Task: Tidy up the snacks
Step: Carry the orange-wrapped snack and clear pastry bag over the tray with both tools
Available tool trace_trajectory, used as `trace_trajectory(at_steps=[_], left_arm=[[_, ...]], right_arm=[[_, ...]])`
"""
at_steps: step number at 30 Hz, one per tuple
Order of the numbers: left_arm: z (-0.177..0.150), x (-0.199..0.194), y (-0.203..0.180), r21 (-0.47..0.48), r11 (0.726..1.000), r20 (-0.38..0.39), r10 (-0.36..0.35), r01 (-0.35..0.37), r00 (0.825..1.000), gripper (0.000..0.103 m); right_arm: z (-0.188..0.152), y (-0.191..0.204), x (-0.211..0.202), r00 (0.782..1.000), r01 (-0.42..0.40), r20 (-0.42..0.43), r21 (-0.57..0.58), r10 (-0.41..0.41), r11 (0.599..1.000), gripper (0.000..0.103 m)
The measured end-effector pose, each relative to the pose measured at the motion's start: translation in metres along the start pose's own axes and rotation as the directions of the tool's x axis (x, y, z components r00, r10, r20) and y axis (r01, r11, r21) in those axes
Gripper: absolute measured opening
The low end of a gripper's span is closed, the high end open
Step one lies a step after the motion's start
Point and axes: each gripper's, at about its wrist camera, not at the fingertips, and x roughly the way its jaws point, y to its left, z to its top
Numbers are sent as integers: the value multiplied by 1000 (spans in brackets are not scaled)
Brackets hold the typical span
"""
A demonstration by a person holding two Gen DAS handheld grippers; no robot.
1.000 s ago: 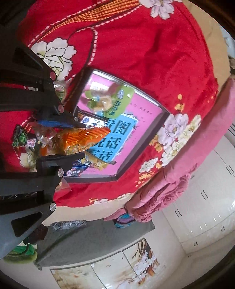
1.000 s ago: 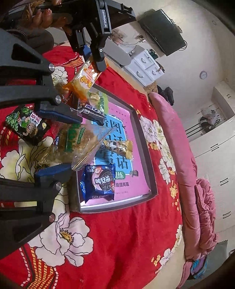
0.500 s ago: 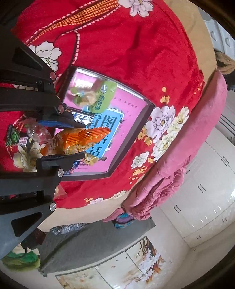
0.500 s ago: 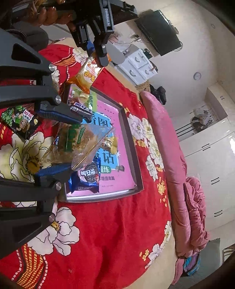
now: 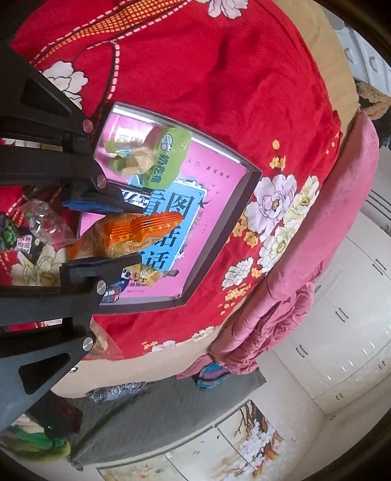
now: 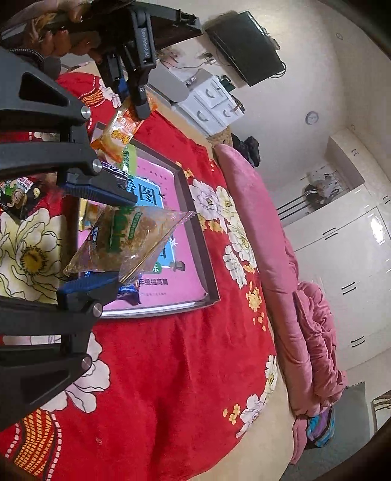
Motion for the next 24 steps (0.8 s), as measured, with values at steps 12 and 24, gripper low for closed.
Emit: trace_trajectory(at_steps=[12, 24], left_arm=[[-3, 31, -4, 27, 999, -29, 21, -20, 999, 24], [-7, 52, 2, 30, 999, -58, 38, -36, 998, 24]], right_arm=[[3, -3, 21, 999, 2, -33, -1, -2, 1000, 43], [-4, 11, 46, 995, 5, -97, -71, -12, 997, 43]])
